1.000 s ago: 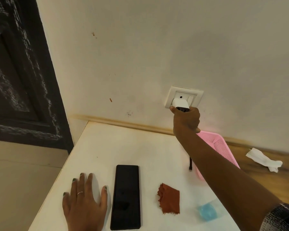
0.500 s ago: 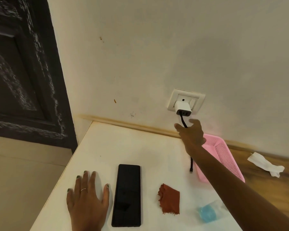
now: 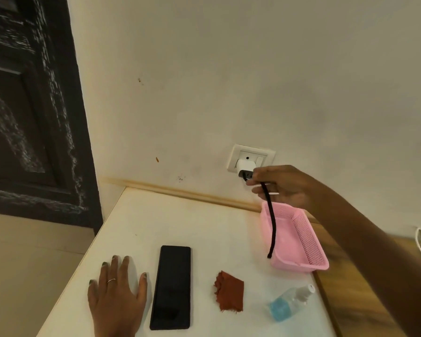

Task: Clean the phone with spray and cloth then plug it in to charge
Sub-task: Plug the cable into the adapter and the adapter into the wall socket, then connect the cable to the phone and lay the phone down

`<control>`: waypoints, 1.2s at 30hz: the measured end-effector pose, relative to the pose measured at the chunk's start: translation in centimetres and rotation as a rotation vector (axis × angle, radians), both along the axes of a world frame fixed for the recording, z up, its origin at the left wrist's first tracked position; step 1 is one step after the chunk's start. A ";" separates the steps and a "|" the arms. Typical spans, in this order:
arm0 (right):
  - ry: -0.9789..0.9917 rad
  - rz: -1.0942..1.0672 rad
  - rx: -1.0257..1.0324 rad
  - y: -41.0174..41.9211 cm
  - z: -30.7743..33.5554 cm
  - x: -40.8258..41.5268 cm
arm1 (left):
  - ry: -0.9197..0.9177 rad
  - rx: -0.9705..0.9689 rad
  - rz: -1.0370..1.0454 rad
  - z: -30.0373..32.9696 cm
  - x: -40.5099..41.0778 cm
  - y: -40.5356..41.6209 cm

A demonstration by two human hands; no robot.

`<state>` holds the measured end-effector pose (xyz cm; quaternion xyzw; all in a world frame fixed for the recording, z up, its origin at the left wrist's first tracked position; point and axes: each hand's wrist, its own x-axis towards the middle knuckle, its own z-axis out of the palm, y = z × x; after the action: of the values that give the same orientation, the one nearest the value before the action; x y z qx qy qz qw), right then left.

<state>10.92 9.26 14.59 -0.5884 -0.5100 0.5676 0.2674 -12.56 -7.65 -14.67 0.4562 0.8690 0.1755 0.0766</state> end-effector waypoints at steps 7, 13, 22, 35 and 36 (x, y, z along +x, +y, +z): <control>0.456 -0.014 -0.191 -3.7 2.2 -0.2 | 0.045 0.072 0.020 -0.7 0.1 0.2; 0.644 -0.089 -0.207 -11.3 -0.4 0.2 | 0.059 0.144 0.041 -1.1 0.5 0.0; 0.372 0.019 -0.401 -18.4 -15.9 -1.2 | 0.068 0.152 0.042 -1.0 0.6 -0.3; -0.194 -0.019 -0.034 -19.7 -26.0 -3.8 | 0.032 0.253 -0.135 0.6 1.6 -1.2; -0.236 0.014 -0.011 -19.9 -26.1 -3.8 | 0.020 0.267 -0.161 0.8 1.7 -1.4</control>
<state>7.13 -10.63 -11.48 -0.6491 -0.5389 0.4991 0.1982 -10.82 -9.01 -13.88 0.5323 0.7993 0.2781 0.0202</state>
